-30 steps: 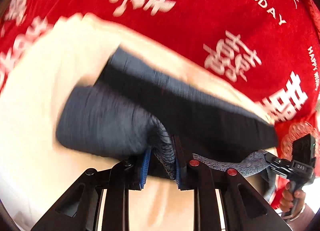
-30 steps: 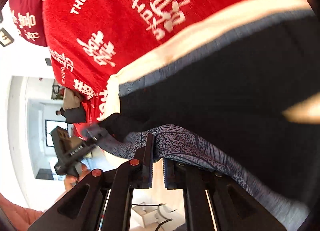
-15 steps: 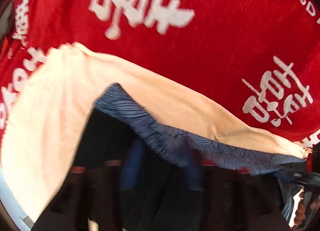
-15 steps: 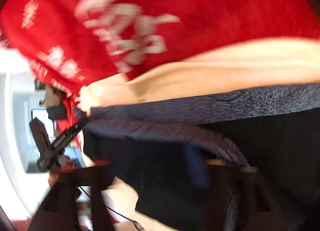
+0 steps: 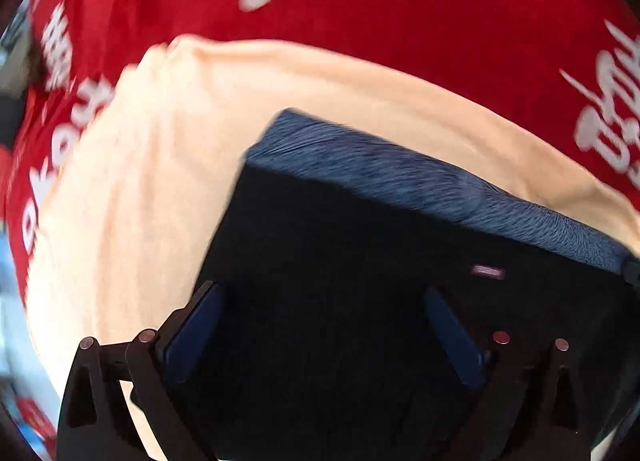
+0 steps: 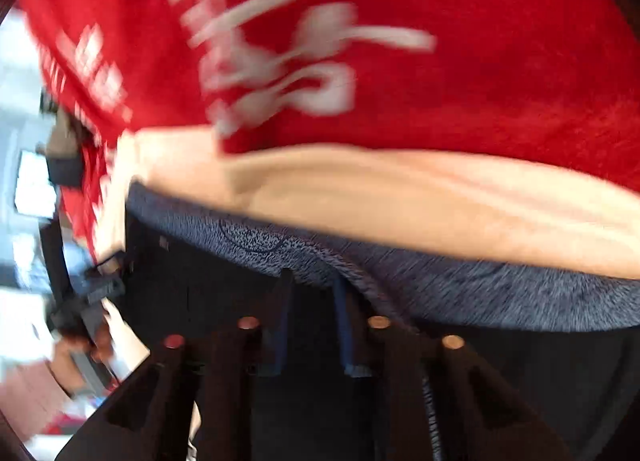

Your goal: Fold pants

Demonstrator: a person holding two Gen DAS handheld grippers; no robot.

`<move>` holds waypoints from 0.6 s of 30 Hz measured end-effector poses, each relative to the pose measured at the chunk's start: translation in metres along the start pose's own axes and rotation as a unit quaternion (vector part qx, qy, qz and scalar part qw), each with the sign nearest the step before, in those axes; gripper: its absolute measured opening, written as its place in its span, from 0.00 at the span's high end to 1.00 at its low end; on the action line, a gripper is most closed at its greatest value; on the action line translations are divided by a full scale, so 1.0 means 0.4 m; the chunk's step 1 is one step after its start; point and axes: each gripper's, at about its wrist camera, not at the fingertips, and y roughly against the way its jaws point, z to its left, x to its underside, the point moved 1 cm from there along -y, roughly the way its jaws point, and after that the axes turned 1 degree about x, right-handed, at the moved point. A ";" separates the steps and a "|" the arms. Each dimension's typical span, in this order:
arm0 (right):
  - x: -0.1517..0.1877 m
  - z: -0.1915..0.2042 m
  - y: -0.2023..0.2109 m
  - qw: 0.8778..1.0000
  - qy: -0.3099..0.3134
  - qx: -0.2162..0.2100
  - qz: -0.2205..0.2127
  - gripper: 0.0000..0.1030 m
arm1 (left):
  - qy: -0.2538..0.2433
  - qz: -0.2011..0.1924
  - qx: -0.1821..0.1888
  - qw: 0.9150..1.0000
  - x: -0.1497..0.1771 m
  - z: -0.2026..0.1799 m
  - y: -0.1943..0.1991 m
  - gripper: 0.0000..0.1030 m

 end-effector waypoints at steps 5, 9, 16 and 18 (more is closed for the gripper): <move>0.045 -0.019 0.118 0.998 -0.038 -0.031 -0.035 0.47 | -0.025 0.022 -0.026 0.999 -0.007 -0.041 0.055 0.02; 0.169 -0.052 0.216 0.995 -0.076 -0.045 -0.034 0.47 | -0.078 0.022 0.026 0.996 0.048 -0.181 0.141 0.02; 0.476 -0.183 0.390 0.978 -0.193 -0.017 -0.072 0.47 | -0.194 0.035 0.134 0.971 0.206 -0.517 0.212 0.02; 0.581 -0.214 0.427 0.969 -0.230 0.005 -0.085 0.47 | -0.224 0.024 0.152 0.962 0.246 -0.608 0.217 0.02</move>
